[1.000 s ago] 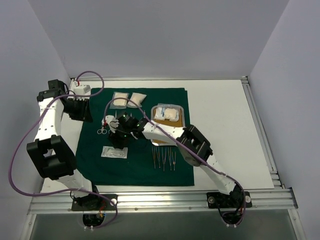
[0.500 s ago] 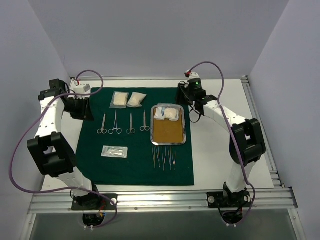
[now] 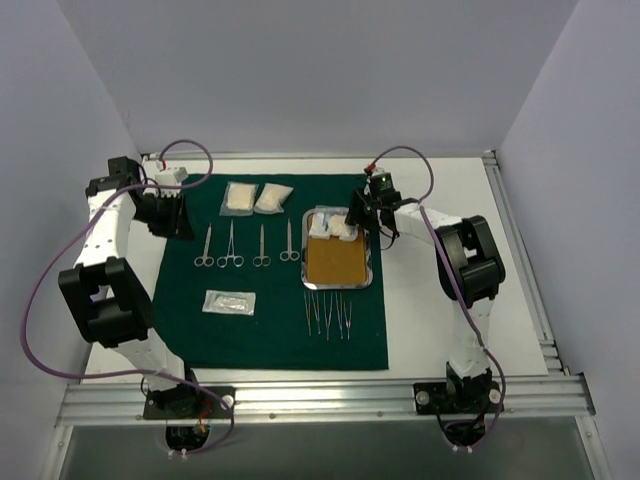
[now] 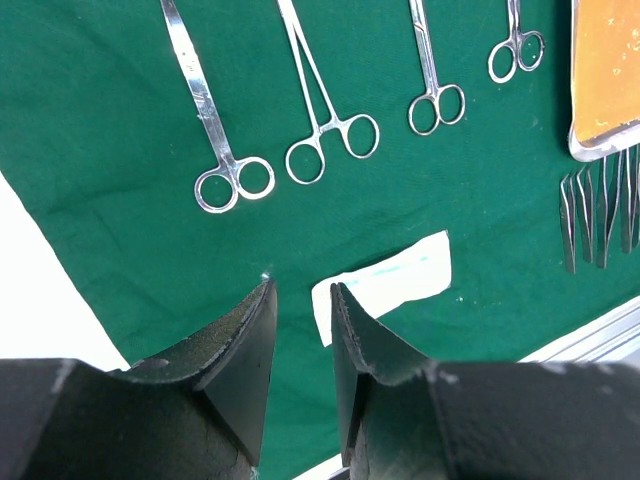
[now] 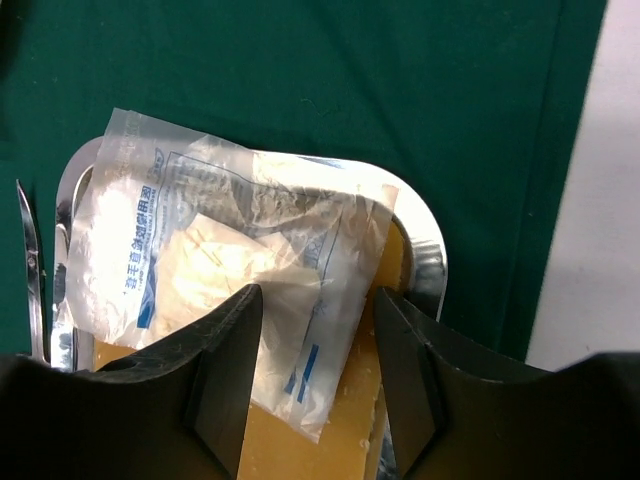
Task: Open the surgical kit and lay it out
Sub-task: Pick up the medical item from the container.
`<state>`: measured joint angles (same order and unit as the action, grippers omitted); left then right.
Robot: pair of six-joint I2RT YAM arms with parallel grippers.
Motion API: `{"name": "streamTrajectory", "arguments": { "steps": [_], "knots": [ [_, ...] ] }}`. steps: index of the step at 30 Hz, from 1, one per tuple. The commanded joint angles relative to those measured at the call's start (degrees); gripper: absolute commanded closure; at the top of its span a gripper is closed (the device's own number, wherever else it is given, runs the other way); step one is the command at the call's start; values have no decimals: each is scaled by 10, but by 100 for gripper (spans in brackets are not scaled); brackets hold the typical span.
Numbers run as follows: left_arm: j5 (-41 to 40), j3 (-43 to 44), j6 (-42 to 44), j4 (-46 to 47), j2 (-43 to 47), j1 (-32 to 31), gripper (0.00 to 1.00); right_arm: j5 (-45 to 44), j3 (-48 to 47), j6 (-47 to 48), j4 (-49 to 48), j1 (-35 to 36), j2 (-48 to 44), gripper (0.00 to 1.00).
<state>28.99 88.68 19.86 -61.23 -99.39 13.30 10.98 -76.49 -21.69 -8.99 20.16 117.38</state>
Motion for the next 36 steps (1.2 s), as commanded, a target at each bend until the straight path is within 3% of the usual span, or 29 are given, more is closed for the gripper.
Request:
{"name": "streamTrajectory", "arguments": {
  "steps": [1, 12, 19, 22, 24, 29, 36],
  "knots": [
    [18, 3, 2, 12, -2, 0, 63, 18, -20, -10, -26, -5, 6, 55],
    [20, 2, 6, 6, -5, 0, 63, 22, 1, 6, -59, -8, -12, 66],
    [21, 2, 9, 2, -4, 0, 63, 22, 2, 17, -66, -7, -25, 91],
    [21, 3, 11, 1, -2, 0, 63, 31, -5, 20, -61, -7, -22, 93],
    [20, 3, 12, 0, -1, 0, 63, 33, -9, 20, -59, -7, -18, 92],
    [22, 3, 14, -1, -1, 0, 63, 28, -20, 31, -48, -1, -20, 71],
    [24, 1, 19, -4, -2, 0, 63, -81, -60, 150, 36, 68, -22, 56]
  ]
}}
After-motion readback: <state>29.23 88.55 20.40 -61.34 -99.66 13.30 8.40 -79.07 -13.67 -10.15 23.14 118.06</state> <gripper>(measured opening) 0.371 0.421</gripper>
